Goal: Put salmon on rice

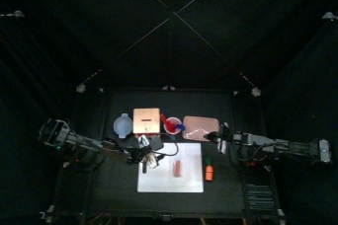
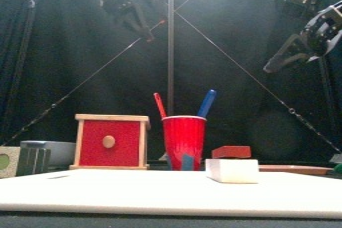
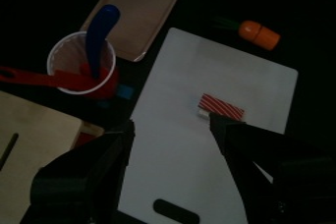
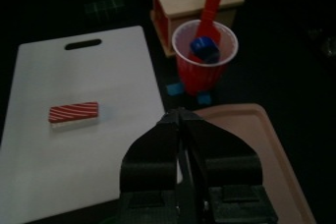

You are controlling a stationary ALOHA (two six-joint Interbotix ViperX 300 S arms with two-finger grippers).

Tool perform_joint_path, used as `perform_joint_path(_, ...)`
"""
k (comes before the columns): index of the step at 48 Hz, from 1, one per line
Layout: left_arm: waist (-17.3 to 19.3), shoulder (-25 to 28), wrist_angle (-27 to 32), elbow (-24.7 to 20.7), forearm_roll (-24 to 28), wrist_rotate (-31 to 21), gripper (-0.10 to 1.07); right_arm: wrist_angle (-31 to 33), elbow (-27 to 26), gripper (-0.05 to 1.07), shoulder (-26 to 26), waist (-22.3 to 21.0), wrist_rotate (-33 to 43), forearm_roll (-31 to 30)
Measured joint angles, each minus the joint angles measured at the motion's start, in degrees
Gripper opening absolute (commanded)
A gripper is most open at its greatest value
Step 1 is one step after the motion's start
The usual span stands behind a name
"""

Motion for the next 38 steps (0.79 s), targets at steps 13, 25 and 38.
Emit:
perform_joint_path(13, -0.79, -10.72, -13.89, 14.41, 4.83, -0.44, 0.95, -4.83, -0.44, 0.02, 0.09, 4.66, 0.35, -1.85)
perform_joint_path(25, -0.88, -22.85, -23.91, 26.81, 9.84, -0.44, 0.95, -9.14, 0.09, 0.02, 0.18, 5.19, 0.62, -1.93)
perform_joint_path(38, -0.18, -26.98, -33.93, 34.19, 12.13, 0.09, 0.95, -9.93, 0.26, 0.02, 0.44, 5.19, 0.53, -1.93)
